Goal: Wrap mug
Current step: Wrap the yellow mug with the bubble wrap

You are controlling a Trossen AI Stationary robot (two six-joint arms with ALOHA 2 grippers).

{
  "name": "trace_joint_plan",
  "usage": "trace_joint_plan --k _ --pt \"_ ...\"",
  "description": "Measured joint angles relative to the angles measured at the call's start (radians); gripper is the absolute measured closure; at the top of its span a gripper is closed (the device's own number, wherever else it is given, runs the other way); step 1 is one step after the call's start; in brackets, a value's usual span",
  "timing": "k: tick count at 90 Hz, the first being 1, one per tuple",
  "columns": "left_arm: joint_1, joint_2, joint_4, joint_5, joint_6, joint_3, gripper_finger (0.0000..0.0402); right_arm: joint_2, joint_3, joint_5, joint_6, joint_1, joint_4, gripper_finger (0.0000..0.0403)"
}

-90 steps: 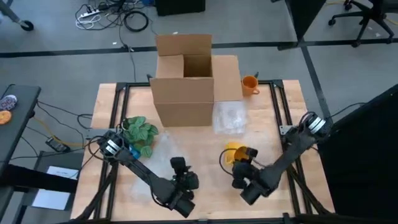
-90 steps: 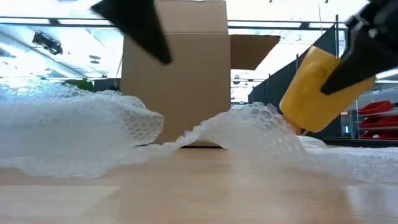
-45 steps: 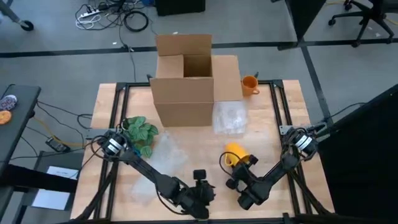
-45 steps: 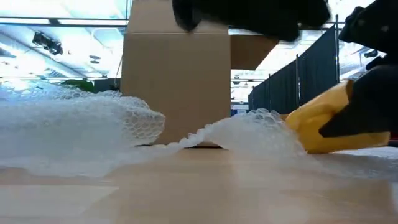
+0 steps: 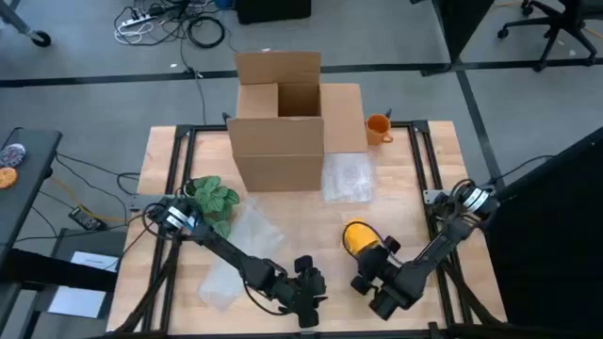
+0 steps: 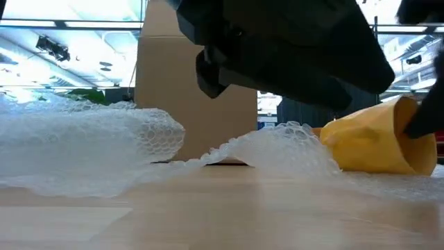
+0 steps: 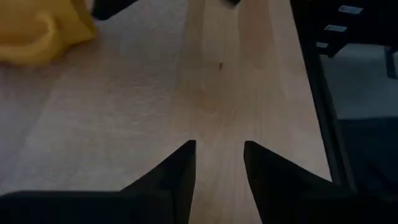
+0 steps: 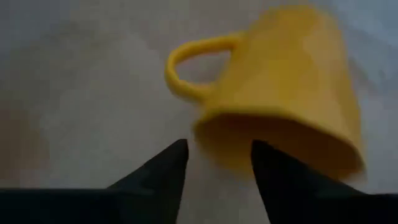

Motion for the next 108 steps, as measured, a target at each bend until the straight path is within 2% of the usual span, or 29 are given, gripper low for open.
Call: trace_joint_plan --k 16,27,37,60,90,98,108 --pt "0.0 0.0 0.0 0.02 0.016 0.0 0.028 -0.128 0.0 -0.217 -0.047 0.046 0.008 0.0198" --pt "0.002 0.0 -0.002 0.064 0.018 0.0 0.028 -0.18 0.0 -0.303 0.028 0.093 0.004 0.0195" --pt "0.005 0.0 -0.006 0.078 0.018 0.0 0.028 -0.191 0.0 -0.335 0.106 0.14 -0.016 0.02" --pt "0.024 0.0 0.001 0.079 0.018 0.0 0.028 -0.165 0.0 -0.335 0.255 0.235 -0.072 0.0206" --pt "0.035 0.0 0.004 0.078 0.016 0.0 0.028 -0.145 0.0 -0.32 0.308 0.226 -0.116 0.0209" --pt "0.035 0.0 0.004 0.078 0.016 0.0 0.028 -0.14 0.0 -0.389 0.318 0.219 -0.157 0.0211" --pt "0.035 0.0 0.003 0.078 0.016 0.0 0.028 -0.125 0.0 -0.524 0.378 0.219 -0.232 0.0218"
